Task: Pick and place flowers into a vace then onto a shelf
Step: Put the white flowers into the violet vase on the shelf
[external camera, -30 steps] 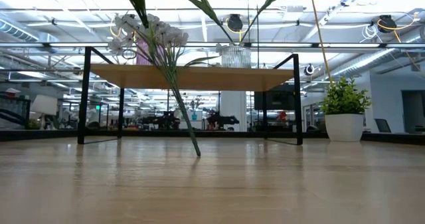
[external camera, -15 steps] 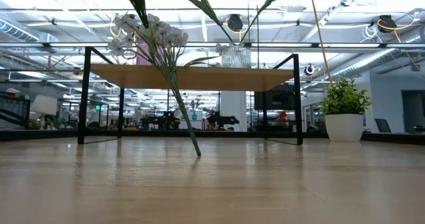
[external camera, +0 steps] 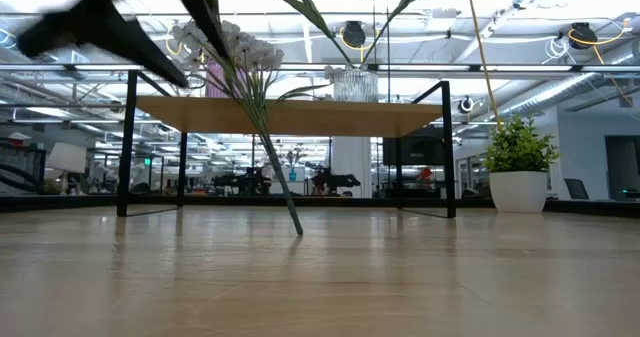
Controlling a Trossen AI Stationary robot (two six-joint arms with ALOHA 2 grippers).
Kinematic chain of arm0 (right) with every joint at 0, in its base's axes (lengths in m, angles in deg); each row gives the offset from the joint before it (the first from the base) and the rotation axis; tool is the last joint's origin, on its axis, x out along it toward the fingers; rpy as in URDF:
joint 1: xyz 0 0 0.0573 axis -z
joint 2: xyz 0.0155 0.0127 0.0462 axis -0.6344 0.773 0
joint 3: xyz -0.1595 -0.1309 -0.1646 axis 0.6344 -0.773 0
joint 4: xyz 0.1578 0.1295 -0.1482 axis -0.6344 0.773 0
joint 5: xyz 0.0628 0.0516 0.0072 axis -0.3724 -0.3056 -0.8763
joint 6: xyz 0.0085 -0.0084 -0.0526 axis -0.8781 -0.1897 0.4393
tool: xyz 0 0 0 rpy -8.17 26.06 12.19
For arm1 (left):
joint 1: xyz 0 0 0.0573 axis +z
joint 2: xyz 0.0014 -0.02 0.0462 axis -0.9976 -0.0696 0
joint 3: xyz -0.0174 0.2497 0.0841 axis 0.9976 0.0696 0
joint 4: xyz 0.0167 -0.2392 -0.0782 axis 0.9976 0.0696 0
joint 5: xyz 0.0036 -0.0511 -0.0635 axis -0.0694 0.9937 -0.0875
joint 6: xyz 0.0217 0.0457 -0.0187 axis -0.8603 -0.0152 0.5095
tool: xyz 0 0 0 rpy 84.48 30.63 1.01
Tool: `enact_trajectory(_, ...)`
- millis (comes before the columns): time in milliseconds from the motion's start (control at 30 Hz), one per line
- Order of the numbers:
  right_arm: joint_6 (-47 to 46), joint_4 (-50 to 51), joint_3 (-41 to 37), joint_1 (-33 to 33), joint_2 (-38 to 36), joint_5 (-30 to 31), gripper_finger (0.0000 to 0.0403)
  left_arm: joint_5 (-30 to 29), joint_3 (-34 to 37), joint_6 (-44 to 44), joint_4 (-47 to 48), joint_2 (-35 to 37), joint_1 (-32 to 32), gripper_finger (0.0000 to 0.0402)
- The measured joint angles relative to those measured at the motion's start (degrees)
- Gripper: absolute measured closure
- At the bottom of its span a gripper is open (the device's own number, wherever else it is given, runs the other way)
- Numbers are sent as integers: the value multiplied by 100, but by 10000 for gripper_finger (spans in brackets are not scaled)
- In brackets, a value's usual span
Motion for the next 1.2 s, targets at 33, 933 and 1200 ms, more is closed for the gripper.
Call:
enact_trajectory(33,2,-2,0,0,0,0,232,-88,149,-102,-190,-1,114,188)
enact_trajectory(933,4,-2,0,0,0,2,232,721,479,-2539,-1092,7,1938,233)
enact_trajectory(1200,7,2,0,0,0,2,232,1159,477,-3377,-2053,55,1811,388)
